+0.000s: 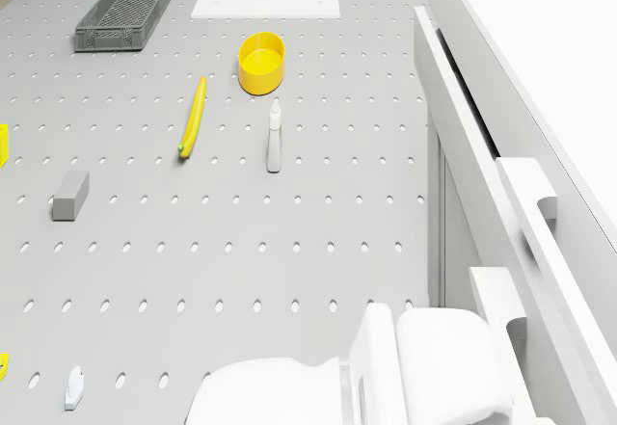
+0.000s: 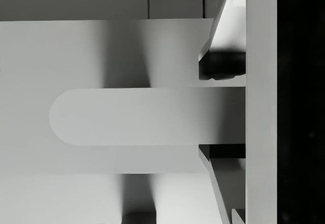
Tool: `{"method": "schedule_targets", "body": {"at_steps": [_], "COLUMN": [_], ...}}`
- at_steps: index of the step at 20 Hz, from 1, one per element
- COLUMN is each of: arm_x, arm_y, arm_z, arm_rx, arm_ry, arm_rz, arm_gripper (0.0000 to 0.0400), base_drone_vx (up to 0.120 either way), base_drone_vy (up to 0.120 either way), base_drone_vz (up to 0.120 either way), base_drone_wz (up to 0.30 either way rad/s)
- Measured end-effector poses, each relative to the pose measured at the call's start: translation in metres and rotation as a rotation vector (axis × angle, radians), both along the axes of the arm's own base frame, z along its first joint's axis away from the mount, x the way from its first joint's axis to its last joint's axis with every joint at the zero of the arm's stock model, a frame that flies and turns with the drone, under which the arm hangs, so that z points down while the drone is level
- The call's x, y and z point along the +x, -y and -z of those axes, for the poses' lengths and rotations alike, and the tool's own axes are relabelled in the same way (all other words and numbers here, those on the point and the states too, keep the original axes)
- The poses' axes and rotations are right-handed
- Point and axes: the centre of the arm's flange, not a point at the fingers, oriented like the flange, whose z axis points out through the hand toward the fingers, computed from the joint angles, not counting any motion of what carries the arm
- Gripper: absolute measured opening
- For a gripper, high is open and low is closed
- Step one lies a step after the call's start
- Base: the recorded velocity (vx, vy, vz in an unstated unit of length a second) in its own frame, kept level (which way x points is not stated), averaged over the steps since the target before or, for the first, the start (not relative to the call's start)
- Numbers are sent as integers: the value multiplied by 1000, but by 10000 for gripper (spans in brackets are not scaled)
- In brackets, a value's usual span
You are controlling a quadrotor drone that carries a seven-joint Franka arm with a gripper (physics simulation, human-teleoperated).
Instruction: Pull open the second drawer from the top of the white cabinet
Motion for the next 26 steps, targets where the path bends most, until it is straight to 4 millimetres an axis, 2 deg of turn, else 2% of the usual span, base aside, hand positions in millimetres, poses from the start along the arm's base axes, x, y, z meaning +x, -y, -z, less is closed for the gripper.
{"method": "schedule_targets", "body": {"at_steps": [3, 4, 6, 13, 14, 17, 26], "arm_x": [0, 2, 1, 1, 2, 1, 1], "arm_y": [7, 7, 10, 25, 26, 32, 60], "arm_z": [0, 6, 4, 4, 7, 3, 2], "arm_rx": [1, 7, 10, 7, 7, 9, 7], "arm_ry": [-7, 29, 24, 23, 25, 8, 11], "arm_rz": [0, 0, 1, 1, 0, 1, 1], "arm_gripper": [140, 131, 119, 129, 144, 120, 127], "base_drone_vx": [0, 0, 0, 0, 0, 0, 0], "base_drone_vy": [0, 0, 0, 0, 0, 0, 0], "base_drone_vz": [0, 0, 0, 0, 0, 0, 0], "base_drone_wz": [0, 0, 0, 0, 0, 0, 0]}}
